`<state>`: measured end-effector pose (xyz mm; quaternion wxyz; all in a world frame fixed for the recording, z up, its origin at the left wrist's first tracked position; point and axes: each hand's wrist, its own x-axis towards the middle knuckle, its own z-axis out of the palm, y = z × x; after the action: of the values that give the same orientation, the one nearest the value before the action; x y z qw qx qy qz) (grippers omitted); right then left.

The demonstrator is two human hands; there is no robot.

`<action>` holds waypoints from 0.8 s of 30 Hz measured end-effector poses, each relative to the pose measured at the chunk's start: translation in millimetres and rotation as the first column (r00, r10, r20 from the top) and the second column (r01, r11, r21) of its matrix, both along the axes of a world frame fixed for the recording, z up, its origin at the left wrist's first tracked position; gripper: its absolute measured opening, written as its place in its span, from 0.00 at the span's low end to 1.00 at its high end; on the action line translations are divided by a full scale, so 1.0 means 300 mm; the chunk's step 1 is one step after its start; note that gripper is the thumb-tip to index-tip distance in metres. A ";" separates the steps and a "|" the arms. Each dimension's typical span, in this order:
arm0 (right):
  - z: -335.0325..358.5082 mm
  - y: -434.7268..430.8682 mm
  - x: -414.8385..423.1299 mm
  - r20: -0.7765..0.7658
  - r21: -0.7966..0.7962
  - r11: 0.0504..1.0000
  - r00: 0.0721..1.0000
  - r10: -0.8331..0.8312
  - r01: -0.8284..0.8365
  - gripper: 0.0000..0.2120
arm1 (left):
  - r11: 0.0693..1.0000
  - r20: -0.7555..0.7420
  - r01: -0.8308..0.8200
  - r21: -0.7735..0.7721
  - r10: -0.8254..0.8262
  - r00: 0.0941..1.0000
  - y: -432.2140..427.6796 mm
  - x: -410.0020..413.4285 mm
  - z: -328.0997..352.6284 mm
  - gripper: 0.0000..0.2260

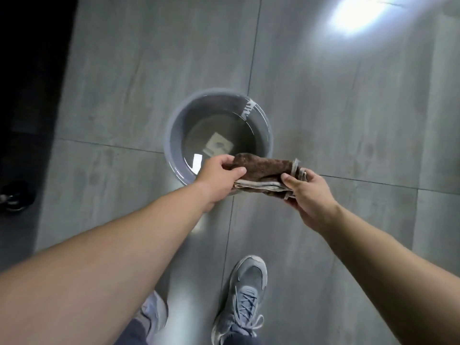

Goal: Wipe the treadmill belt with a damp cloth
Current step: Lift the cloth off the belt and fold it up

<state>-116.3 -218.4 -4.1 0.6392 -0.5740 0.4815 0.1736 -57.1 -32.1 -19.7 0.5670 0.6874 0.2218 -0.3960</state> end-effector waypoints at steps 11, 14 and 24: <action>-0.278 -0.100 0.076 0.074 0.193 0.973 0.987 -0.142 0.126 0.09 | 0.990 0.110 -0.047 0.130 0.033 0.993 -0.154 0.119 -0.252 0.08; -0.278 -0.093 0.077 0.033 0.149 0.981 0.991 -0.131 0.125 0.10 | 0.985 0.099 -0.034 0.170 0.017 0.995 -0.157 0.080 -0.232 0.08; -0.226 -0.039 0.088 0.006 -0.512 0.793 0.922 0.388 -0.330 0.08 | 0.883 0.240 0.259 0.391 -0.369 0.898 -0.244 0.044 -0.174 0.11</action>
<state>-89.8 -230.1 -72.0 0.4486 -0.8097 0.3558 0.1285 -44.0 -105.3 -71.9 0.3906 0.8572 0.0817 -0.3257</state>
